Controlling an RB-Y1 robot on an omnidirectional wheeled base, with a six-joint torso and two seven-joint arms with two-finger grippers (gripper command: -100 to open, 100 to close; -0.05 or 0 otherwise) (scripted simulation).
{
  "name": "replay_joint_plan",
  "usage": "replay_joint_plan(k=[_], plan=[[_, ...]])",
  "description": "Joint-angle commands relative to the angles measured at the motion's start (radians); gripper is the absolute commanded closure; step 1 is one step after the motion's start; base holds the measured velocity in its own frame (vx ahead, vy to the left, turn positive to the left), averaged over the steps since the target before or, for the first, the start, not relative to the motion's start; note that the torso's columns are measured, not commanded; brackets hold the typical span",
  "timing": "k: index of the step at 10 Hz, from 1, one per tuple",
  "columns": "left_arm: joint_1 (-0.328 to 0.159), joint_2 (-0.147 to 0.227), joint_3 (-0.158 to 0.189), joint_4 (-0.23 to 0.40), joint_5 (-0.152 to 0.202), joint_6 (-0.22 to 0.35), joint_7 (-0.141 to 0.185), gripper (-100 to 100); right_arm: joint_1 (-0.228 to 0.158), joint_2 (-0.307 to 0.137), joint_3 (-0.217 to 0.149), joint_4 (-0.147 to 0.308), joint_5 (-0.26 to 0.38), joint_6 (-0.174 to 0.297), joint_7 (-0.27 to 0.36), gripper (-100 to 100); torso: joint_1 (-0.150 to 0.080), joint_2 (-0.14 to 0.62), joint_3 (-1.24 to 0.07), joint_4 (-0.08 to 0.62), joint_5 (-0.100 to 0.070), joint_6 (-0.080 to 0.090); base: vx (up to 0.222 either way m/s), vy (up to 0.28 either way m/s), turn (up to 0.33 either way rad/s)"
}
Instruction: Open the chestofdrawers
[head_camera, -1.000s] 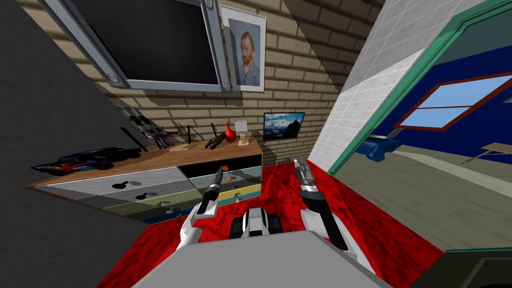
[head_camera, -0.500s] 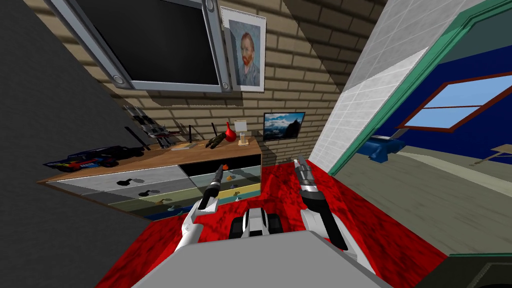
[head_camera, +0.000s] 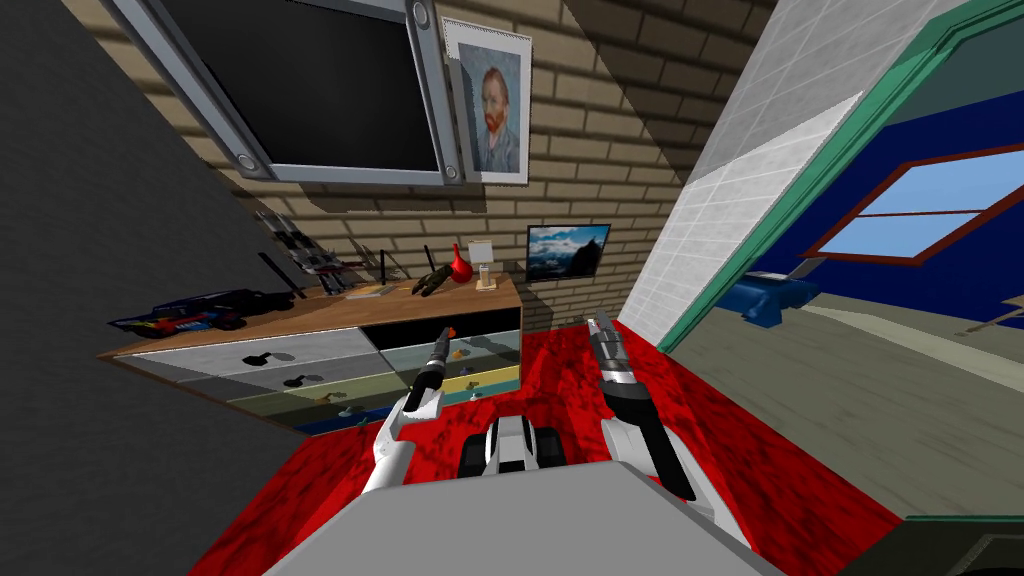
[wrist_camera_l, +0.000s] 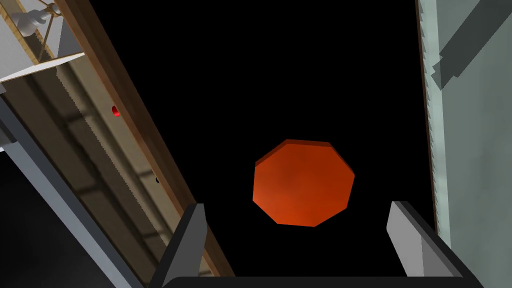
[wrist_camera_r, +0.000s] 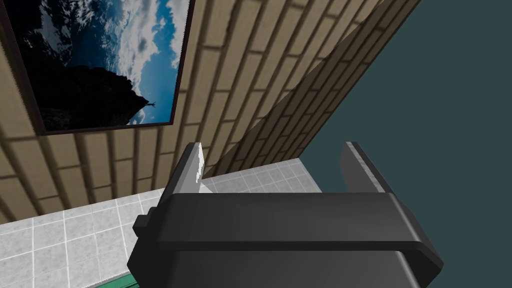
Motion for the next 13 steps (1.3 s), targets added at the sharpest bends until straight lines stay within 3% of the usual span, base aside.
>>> replay_joint_plan(k=[1, 2, 8, 9, 10, 13], plan=[[-0.001, -0.002, 0.0, 0.0, 0.0, 0.003, 0.0, -100, 0.0, 0.0, 0.0, 0.0, 0.0, 0.0, 0.0, 0, 0.001, -0.001, 0.0, 0.0, 0.0, 0.0, 0.0, 0.0, 0.0], [0.0, -0.002, 0.0, 0.0, 0.0, 0.003, 0.0, 100, 0.0, 0.0, 0.0, 0.0, 0.0, 0.0, 0.0, 0, 0.001, -0.001, 0.0, 0.0, 0.0, 0.0, 0.0, 0.0, 0.0], [0.015, 0.0, -0.012, -0.036, 0.0, 0.023, 0.001, 100, -0.001, 0.0, 0.0, 0.0, 0.0, 0.0, 0.0, 0, 0.0, 0.001, 0.001, 0.0, 0.0, 0.0, -0.156, -0.016, 0.012], [0.014, 0.028, -0.011, -0.039, 0.001, 0.025, 0.001, -100, 0.0, 0.0, 0.0, 0.0, 0.0, 0.0, 0.0, 0, 0.001, -0.006, -0.003, -0.001, 0.0, 0.0, -0.008, 0.0, -0.006], [0.01, 0.043, -0.01, -0.041, 0.001, 0.029, 0.002, -100, 0.0, 0.0, 0.0, 0.0, 0.0, 0.0, 0.0, 0, 0.001, -0.009, -0.006, -0.003, 0.0, 0.0, 0.053, 0.011, -0.007], [-0.008, 0.042, -0.004, -0.028, 0.006, 0.047, 0.007, -100, 0.001, 0.0, 0.0, 0.0, 0.0, 0.0, 0.0, 0, 0.0, -0.004, -0.003, -0.001, 0.0, 0.0, 0.151, 0.033, -0.017]])
